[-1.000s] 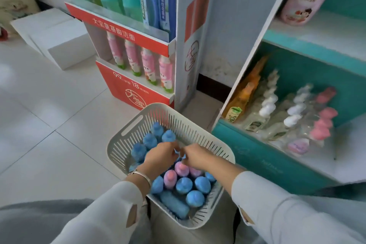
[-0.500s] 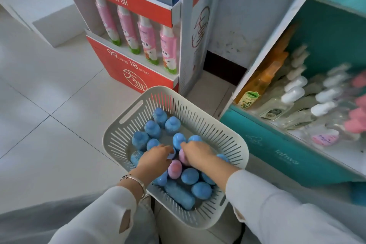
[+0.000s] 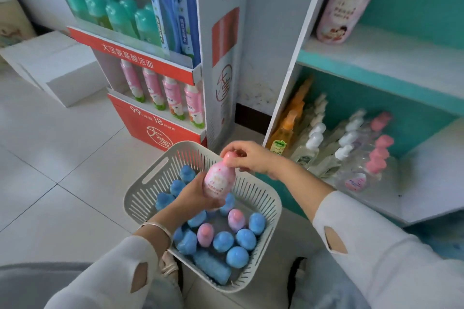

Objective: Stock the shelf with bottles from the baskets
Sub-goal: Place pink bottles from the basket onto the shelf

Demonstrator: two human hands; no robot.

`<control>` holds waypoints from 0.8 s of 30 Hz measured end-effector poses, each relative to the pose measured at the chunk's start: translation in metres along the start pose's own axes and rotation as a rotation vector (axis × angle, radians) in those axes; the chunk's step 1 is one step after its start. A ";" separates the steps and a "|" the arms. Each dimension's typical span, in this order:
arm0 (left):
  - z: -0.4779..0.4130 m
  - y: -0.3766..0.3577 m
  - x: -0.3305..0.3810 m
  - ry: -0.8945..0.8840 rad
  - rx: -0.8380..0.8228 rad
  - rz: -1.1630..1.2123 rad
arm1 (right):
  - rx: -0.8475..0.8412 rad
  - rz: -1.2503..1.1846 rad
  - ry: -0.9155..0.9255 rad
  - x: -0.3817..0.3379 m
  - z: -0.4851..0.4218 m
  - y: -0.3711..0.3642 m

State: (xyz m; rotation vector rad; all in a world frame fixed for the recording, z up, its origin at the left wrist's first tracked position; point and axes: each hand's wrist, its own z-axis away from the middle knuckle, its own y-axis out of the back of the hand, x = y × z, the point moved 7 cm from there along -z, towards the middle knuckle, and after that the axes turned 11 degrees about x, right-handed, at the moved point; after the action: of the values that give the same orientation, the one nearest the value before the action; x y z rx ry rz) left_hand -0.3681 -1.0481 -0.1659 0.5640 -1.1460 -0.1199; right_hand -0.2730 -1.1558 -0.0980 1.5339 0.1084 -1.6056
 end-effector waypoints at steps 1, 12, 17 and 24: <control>0.002 -0.003 0.009 0.016 0.003 0.090 | 0.078 -0.095 -0.023 -0.005 0.004 0.007; 0.025 0.024 0.147 -0.227 0.252 0.320 | 0.400 -0.125 0.034 -0.062 0.054 0.065; 0.043 0.023 0.242 -0.493 0.187 0.294 | 0.620 -0.169 0.187 -0.101 0.092 0.150; 0.041 0.024 0.288 -0.560 0.200 0.144 | 0.980 -0.177 0.206 -0.115 0.098 0.263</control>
State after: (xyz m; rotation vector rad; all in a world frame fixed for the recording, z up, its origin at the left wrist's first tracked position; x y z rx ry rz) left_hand -0.2872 -1.1496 0.0959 0.6419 -1.7532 -0.0384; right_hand -0.2010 -1.3144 0.1504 2.4797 -0.5204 -1.7259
